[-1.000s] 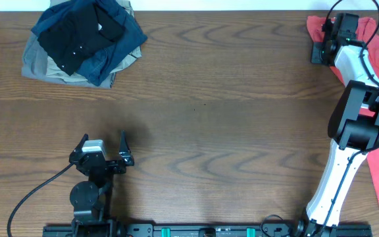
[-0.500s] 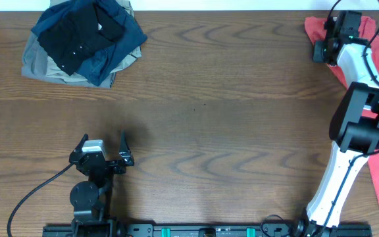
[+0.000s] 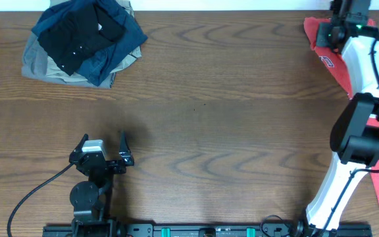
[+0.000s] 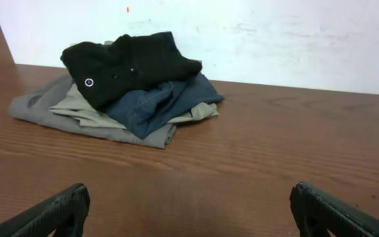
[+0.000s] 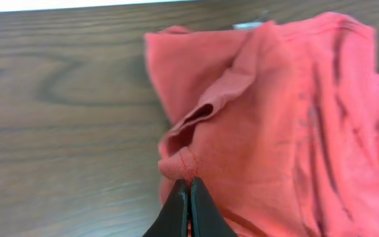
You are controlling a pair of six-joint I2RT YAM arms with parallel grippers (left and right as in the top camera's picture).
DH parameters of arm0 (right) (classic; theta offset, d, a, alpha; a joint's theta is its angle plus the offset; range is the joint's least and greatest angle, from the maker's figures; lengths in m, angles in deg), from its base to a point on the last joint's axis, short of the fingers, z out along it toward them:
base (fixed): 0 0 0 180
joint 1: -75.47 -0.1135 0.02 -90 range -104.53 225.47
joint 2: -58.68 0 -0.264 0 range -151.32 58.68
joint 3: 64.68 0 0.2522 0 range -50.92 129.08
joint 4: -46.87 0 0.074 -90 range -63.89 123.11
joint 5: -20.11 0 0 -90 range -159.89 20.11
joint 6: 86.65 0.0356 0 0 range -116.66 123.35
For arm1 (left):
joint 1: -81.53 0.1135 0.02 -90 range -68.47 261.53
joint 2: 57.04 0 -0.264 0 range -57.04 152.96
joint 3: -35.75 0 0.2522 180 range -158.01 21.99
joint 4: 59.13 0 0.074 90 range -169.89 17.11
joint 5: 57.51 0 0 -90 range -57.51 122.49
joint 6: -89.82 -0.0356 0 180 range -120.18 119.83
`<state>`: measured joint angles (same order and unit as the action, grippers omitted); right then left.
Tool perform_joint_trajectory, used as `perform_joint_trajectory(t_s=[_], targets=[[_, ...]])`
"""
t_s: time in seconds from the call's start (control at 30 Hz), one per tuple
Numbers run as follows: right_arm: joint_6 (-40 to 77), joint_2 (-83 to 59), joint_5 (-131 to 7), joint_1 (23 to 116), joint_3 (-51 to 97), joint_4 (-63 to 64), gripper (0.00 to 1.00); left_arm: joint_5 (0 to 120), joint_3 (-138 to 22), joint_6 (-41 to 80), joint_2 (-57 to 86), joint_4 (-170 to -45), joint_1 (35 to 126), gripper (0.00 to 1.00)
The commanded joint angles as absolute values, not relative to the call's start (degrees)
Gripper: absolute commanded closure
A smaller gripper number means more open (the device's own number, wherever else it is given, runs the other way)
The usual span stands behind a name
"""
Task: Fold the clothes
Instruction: 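Drag the red T-shirt left to the table center, then release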
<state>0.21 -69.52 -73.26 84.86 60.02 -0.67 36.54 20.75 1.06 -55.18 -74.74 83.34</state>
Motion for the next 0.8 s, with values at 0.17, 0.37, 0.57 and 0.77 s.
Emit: perform_joint_trajectory(t_s=[0.17,0.37,0.57,0.77], targets=[[1.3,-60.6,-61.0,76.3,60.0,-2.4,0.99,36.9,21.8,0.3,-55.3,-76.6,83.2,0.02],[6.3,-56.6,-48.1,67.7,60.0,-2.5,0.99,36.9,21.8,0.3,-55.3,-76.6,83.2,0.02],[8.2,-57.3,-40.9,54.3,60.0,-4.6,0.99,36.9,21.8,0.3,-55.3,-76.6,83.2,0.02],[8.2,-59.6,-40.9,40.0,60.0,-9.2,0.99,36.9,21.8,0.3,-55.3,-76.6,83.2,0.02]])
